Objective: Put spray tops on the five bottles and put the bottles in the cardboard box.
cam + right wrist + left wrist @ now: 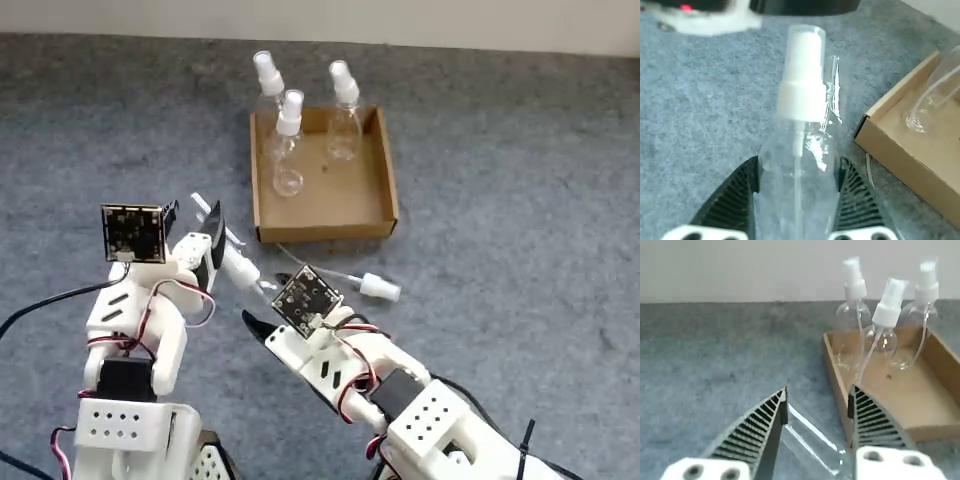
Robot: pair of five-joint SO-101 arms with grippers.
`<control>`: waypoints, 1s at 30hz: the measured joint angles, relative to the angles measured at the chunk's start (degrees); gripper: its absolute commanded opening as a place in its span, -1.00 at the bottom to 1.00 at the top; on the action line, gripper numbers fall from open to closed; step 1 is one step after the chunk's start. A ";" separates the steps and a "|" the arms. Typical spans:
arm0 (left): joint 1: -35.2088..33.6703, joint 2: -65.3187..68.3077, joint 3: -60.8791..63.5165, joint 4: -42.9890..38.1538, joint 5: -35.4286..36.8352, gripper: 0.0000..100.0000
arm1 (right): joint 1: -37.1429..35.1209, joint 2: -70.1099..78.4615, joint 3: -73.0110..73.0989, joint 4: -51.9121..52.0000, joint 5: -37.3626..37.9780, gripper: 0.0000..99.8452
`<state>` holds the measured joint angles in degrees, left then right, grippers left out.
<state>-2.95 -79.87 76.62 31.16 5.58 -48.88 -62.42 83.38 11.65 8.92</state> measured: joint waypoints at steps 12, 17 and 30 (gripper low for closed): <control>11.69 0.18 -4.22 12.22 -1.32 -0.64 | -0.18 0.09 -0.97 0.09 0.18 -0.99; 9.76 0.18 -9.23 12.40 -5.98 -0.64 | -0.18 0.09 -1.05 0.00 0.18 -0.99; -2.90 -8.18 -16.35 25.14 -5.89 -0.64 | 8.18 0.35 -4.48 0.00 0.18 -0.99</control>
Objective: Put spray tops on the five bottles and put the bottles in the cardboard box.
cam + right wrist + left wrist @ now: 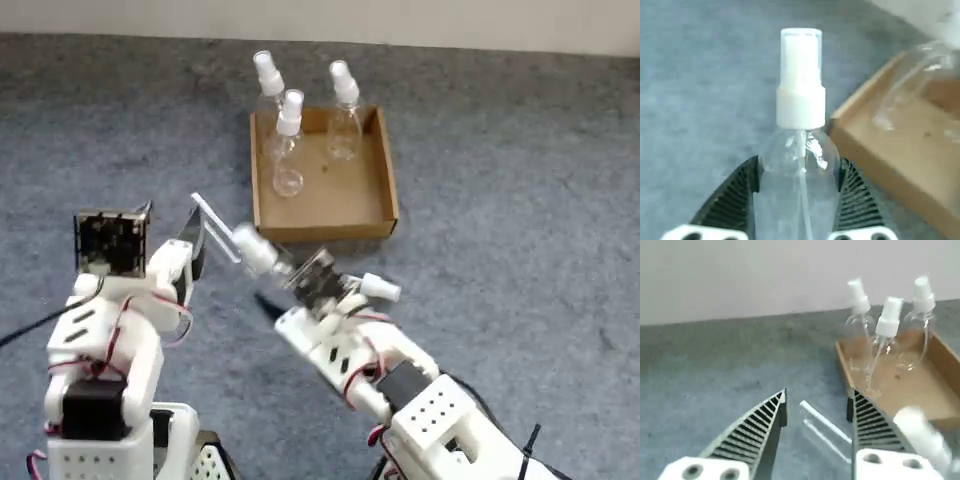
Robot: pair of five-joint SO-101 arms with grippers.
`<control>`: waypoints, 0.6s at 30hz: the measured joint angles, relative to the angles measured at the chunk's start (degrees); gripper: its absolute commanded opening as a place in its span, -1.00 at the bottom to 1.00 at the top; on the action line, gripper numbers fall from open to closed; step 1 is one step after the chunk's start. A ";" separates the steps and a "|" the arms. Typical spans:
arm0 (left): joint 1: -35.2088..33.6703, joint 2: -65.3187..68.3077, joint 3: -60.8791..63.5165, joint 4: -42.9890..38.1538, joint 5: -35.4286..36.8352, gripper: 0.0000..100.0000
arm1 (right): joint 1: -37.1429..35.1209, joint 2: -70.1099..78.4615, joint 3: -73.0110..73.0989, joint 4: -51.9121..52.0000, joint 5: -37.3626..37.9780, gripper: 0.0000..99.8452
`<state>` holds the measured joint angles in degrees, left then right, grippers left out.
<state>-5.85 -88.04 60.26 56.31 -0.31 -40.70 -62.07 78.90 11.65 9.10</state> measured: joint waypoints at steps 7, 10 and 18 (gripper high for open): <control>1.14 -14.51 13.63 0.18 -0.09 -0.64 | 5.98 7.91 -19.16 3.69 0.00 -0.99; 4.31 -14.77 20.66 -4.31 -3.69 -0.64 | 5.80 15.30 -28.31 6.33 -1.93 -0.99; 8.00 -14.68 20.40 -4.13 -1.93 -0.36 | 2.02 32.18 -42.11 8.35 -10.73 -0.99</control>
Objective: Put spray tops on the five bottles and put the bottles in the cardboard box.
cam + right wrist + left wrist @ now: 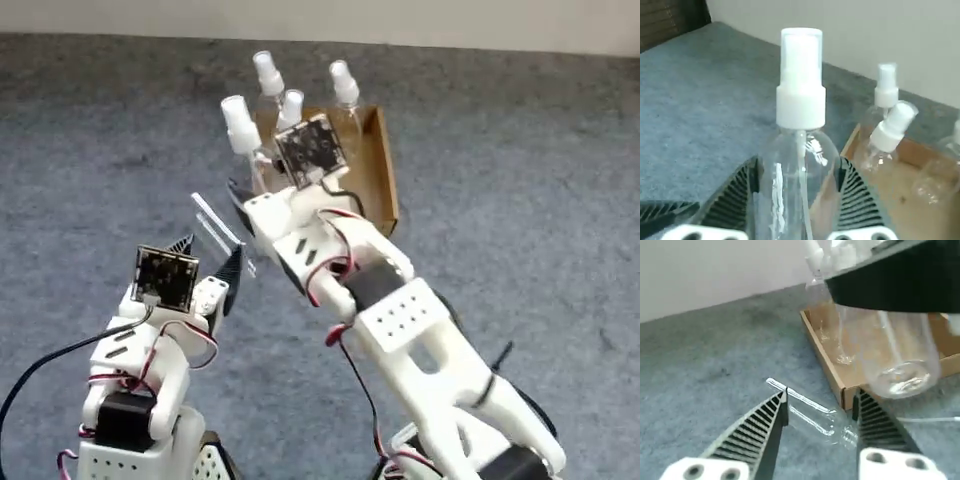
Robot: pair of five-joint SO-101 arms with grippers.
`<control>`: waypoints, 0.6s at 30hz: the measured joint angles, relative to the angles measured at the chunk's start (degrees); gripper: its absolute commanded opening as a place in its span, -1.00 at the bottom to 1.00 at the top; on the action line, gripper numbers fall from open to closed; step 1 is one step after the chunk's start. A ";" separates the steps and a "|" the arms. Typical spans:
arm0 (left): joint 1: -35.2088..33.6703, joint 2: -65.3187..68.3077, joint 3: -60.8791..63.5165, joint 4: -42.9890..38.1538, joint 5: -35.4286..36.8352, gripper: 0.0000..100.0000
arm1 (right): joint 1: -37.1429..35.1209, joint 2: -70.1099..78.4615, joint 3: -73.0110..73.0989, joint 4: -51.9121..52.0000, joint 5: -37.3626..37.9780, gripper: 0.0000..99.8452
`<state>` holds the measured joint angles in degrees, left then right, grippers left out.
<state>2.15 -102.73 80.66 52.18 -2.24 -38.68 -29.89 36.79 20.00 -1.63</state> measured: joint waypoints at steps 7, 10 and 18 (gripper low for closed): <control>3.60 0.00 -0.88 1.32 2.55 -0.36 | -1.41 0.70 -0.26 0.00 -2.02 -0.99; 3.60 0.00 -0.70 1.05 2.55 -0.36 | -2.55 0.70 -0.26 2.20 -2.02 -0.99; 2.46 -0.44 3.69 -6.68 0.53 -0.46 | -4.13 -9.41 -0.35 15.12 -2.20 -0.99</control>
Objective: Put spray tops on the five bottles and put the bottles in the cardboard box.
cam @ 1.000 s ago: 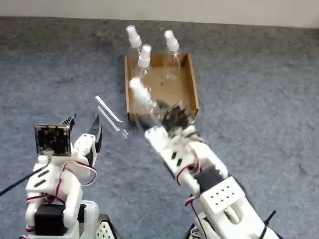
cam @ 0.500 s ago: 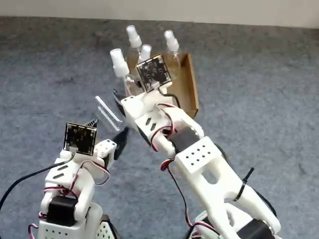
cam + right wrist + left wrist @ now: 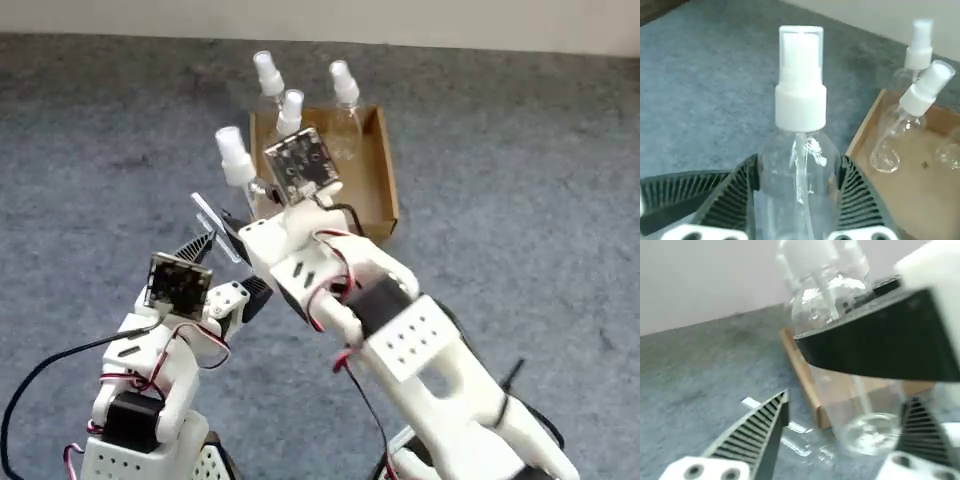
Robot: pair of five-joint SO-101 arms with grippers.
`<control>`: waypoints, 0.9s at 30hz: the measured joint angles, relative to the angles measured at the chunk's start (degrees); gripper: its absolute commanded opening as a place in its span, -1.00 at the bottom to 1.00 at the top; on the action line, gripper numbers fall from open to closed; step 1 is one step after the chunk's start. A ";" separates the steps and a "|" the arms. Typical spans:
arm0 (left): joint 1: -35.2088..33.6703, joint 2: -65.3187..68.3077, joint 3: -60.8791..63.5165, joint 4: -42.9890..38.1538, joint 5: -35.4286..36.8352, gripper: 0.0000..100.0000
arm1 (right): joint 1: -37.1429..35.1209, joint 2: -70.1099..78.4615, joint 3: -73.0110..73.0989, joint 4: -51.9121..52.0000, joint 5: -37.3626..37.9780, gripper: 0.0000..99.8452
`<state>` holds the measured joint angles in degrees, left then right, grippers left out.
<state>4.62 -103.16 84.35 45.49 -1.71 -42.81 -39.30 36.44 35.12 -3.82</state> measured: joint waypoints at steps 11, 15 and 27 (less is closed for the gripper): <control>0.00 0.35 0.00 -0.18 -0.35 -0.47 | 2.81 -5.45 0.00 5.01 2.73 -0.99; -1.23 0.62 0.62 -0.26 -0.53 -0.47 | 12.31 -5.54 -0.35 2.90 3.87 -0.99; -9.58 0.62 3.43 -0.44 2.02 -0.47 | 22.42 9.41 -0.88 -16.97 6.59 -0.99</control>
<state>-4.97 -102.55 87.78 45.05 0.31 -20.40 -29.89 35.56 18.15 2.77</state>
